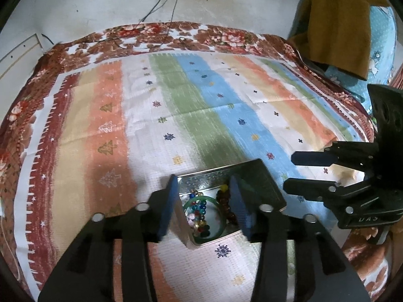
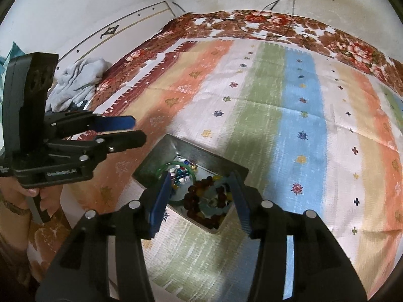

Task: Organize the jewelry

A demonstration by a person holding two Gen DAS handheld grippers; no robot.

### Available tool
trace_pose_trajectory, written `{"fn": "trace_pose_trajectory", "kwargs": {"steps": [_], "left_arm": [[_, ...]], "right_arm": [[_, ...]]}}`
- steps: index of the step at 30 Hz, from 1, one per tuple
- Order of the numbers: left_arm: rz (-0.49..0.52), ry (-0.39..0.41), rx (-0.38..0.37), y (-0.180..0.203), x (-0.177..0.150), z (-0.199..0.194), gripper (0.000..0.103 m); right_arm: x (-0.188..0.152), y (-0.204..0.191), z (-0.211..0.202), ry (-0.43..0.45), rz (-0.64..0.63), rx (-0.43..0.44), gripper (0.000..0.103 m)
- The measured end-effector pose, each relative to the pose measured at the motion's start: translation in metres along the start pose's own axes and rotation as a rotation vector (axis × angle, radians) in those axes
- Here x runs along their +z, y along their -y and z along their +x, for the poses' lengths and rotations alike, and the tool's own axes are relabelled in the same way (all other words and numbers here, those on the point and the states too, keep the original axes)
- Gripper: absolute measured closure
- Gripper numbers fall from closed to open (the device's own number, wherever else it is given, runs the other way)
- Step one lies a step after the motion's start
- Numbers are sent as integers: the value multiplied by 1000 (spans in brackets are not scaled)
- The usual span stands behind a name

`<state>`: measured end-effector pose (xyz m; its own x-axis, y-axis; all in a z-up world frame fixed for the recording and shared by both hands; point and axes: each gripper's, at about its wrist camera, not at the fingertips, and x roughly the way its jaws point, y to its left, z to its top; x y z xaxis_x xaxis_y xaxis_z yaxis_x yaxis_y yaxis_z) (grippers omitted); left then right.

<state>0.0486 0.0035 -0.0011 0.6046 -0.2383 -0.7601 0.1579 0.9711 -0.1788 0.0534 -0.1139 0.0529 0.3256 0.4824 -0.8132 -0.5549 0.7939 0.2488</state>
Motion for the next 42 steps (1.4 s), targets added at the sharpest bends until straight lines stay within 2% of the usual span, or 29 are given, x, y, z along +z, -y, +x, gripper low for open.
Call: {"fn": "trace_pose_trajectory", "kwargs": {"steps": [2,5,6,8,11,14,17,25,28,42], "left_arm": [[1,0,-1,0,-2,-1,45],[0,-3,10,0,-7,-2,35],[0,-5,11,0,-7,-2,33],[2,-9,14,0,-11,-2,24],[4,-12,15,0,-15,-3,19],[4,-13,18,1,-20,-6,15],[5,-13,24,2,-25,-8,9],[22,-3,68,5,-39,-12,6],[28,10,73,7,-42,-16,6],[38,52,91,14,-45,-19,6]], "right_arm": [[-3,1,-2,2,3,-5,45],[-7,0,-5,7,-2,-9,42],[-9,0,-7,10,-1,-10,39],[-11,-1,-9,19,1,-14,31],[-15,-1,-13,33,0,-20,23],[-19,2,-15,31,9,-29,20],[-22,5,-17,39,25,-32,14],[-30,8,-28,81,39,-31,5],[-35,8,-32,101,36,-35,5],[-43,2,-30,92,-4,-65,5]]}}
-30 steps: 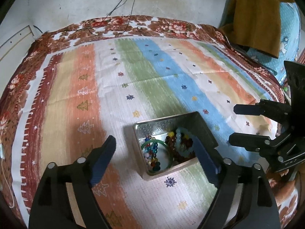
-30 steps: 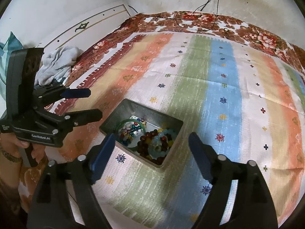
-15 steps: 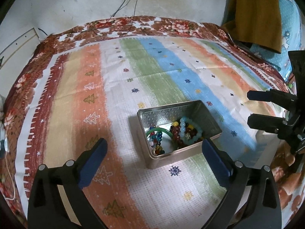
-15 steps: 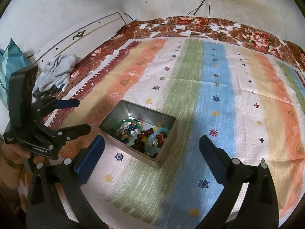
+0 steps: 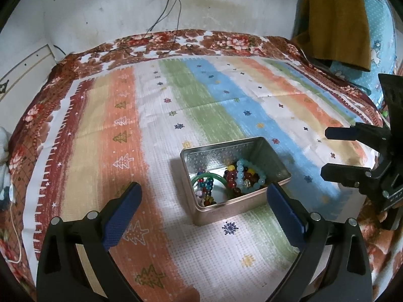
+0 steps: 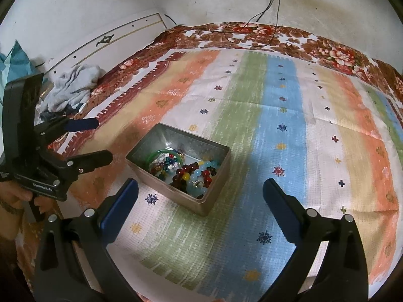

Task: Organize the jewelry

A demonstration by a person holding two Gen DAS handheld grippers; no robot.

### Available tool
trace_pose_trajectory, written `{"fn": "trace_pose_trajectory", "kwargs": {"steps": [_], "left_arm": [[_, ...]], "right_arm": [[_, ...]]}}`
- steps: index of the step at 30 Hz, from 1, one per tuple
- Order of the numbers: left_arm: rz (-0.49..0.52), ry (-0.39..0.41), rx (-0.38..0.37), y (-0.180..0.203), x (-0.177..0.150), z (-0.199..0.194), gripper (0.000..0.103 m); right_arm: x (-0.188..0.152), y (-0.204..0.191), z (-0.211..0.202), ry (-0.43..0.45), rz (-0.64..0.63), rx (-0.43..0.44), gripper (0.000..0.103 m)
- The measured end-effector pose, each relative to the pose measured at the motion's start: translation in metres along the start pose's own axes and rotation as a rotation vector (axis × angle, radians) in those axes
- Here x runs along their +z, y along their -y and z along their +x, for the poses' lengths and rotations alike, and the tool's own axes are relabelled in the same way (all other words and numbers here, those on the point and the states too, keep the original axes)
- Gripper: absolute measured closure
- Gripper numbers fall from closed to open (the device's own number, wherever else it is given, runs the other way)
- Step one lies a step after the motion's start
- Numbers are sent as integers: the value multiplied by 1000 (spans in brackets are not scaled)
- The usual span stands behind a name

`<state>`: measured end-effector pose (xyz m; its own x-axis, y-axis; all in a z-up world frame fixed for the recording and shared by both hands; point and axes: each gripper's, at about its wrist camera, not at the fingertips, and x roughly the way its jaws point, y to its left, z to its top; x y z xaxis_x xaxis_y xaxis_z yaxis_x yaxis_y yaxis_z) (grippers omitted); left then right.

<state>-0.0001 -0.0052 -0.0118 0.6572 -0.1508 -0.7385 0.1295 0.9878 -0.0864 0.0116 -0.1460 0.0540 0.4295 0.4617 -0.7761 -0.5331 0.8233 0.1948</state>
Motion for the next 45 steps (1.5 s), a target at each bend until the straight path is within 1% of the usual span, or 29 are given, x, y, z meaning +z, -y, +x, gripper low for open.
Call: {"fn": "trace_pose_trajectory", "kwargs": {"steps": [3,9,16,22,31,45], "left_arm": [[9,5,3,1,0,-1,6],[52,46,17,11,-1,-4,6],[54,79,13,15,0,-9,6],[48,98,-17,15,0,-12,6],[57,86,1,16,-2,-10,6],[23,67,13,11,-3,-6,6]], "right_arm": [[-1,-2,-2,13,2,1,5],[-3,-4,-4,24,5,7,5],[-3,-4,-3,13,11,4,5],[-3,-4,1,-5,11,-3,5],[-5,-1,4,-13,24,-11,5],[-7,1,8,-25,28,-13,5]]}}
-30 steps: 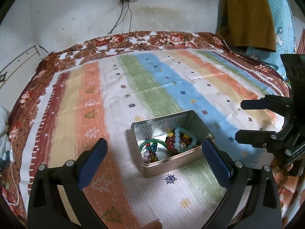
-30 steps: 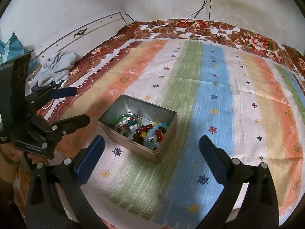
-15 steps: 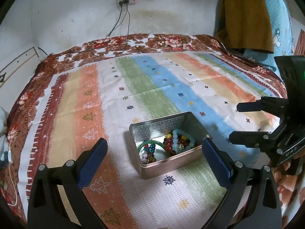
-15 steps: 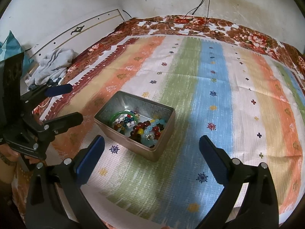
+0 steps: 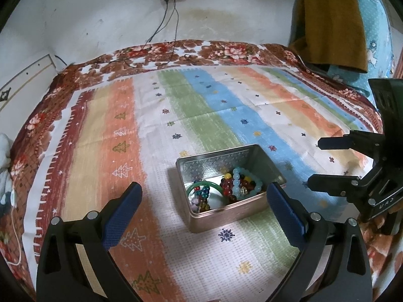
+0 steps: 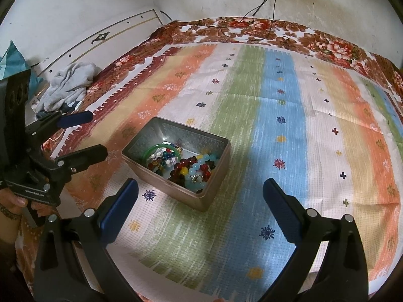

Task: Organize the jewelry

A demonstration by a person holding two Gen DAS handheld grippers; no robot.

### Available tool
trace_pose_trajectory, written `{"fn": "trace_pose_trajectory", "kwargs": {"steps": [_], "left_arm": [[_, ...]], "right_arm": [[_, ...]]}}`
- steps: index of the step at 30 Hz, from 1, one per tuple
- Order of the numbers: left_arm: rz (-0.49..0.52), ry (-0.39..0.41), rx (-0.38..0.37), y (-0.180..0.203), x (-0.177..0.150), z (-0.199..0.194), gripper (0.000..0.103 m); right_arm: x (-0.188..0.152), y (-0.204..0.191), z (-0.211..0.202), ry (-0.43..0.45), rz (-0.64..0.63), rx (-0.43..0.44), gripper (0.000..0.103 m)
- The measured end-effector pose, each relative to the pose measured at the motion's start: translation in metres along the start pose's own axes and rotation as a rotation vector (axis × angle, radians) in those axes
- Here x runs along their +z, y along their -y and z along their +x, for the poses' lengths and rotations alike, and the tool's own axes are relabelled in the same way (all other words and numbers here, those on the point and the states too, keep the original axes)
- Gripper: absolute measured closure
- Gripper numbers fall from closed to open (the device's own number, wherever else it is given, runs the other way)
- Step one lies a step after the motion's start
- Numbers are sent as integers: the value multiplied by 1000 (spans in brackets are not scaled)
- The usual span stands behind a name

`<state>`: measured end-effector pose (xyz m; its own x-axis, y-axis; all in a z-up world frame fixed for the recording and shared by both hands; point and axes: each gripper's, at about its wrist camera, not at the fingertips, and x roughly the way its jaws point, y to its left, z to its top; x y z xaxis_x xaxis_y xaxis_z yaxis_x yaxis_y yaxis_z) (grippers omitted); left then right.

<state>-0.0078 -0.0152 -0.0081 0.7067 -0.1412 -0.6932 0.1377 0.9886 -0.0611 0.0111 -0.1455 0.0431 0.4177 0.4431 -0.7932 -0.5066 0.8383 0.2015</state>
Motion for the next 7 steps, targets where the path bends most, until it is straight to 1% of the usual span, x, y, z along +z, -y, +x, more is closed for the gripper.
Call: {"fn": "trace_pose_trajectory", "kwargs": {"steps": [7], "left_arm": [[7,-7,1,1,0,1,6]], "right_arm": [[-2,1,2,-4,3,0,5]]}}
